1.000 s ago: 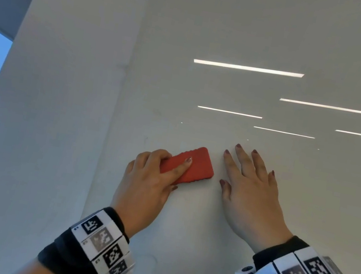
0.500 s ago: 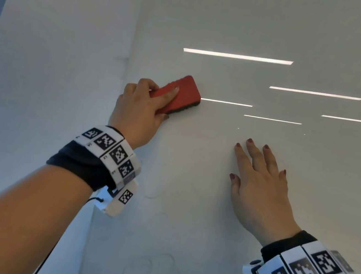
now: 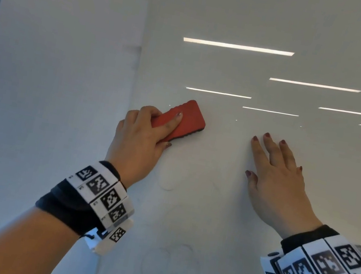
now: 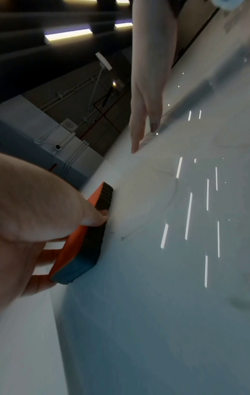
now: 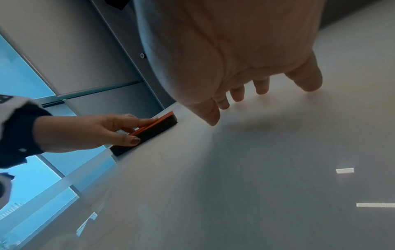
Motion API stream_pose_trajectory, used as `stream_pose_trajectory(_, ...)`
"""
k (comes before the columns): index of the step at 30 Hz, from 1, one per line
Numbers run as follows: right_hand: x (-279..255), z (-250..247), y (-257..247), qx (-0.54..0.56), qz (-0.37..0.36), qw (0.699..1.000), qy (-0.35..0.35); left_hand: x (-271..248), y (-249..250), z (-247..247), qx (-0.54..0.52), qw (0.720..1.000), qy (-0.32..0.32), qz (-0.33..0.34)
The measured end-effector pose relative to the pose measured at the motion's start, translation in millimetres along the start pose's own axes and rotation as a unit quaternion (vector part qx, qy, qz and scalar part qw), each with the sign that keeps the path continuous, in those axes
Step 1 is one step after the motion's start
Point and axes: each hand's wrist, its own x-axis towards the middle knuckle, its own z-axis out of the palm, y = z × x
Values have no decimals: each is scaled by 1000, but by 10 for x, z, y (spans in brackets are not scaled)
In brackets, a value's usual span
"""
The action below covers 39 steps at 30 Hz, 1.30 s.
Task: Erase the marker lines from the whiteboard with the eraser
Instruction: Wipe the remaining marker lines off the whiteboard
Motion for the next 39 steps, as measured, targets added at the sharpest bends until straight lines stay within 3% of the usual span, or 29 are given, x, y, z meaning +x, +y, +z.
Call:
stream_pose_trajectory(16,-166,88,-34,0,1,1000,-5,-794,162,207,-34,999,-1,-4)
stream_pose_trajectory(27,-332,188,-144,20,10,1000,-20,-276,147,109,-22,1000,-1,-15)
stream_pose_trajectory(32,-471,289,-161,24,10,999,-19,-560,340,217,-19,999,-10,24)
stream_pose_trajectory(39,-639,413,-128,25,3,999,-27,-1014,300,298,-23,999,-12,25)
